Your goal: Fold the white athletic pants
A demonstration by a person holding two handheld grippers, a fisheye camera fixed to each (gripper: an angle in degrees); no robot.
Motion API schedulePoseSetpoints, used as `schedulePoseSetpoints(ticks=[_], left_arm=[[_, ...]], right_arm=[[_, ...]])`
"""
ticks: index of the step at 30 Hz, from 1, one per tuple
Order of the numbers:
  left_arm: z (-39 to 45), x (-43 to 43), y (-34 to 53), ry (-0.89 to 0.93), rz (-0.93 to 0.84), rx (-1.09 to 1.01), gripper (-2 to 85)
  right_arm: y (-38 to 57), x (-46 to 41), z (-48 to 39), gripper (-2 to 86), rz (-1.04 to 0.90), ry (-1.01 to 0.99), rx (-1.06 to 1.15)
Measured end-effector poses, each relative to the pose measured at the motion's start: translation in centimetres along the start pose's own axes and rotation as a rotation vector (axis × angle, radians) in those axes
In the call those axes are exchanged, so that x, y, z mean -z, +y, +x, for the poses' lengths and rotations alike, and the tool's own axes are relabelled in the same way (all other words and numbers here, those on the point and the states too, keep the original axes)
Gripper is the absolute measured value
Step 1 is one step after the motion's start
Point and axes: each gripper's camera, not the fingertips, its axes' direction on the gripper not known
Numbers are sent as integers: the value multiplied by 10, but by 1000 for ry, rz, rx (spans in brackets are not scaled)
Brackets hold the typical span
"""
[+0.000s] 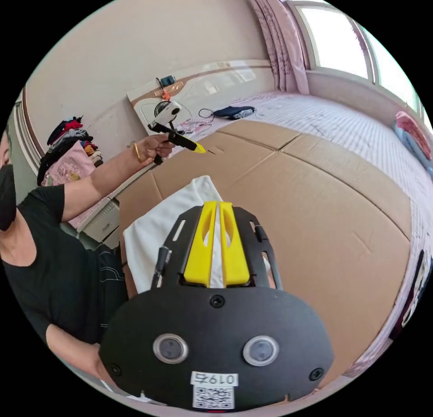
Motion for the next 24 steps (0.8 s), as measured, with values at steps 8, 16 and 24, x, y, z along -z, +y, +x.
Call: schedulePoseSetpoints(ticks=[8,16,24], left_arm=[[214,-21,254,-336,510,-523,9],[303,-134,426,-580,396,-562,15],[360,-219,534,-751,240,-657,56]], right_arm=[[174,8,-200,-9,272,301,-25],[224,-50,-286,-9,65,315,-53],[265,-85,-382,46,-41,529,107]])
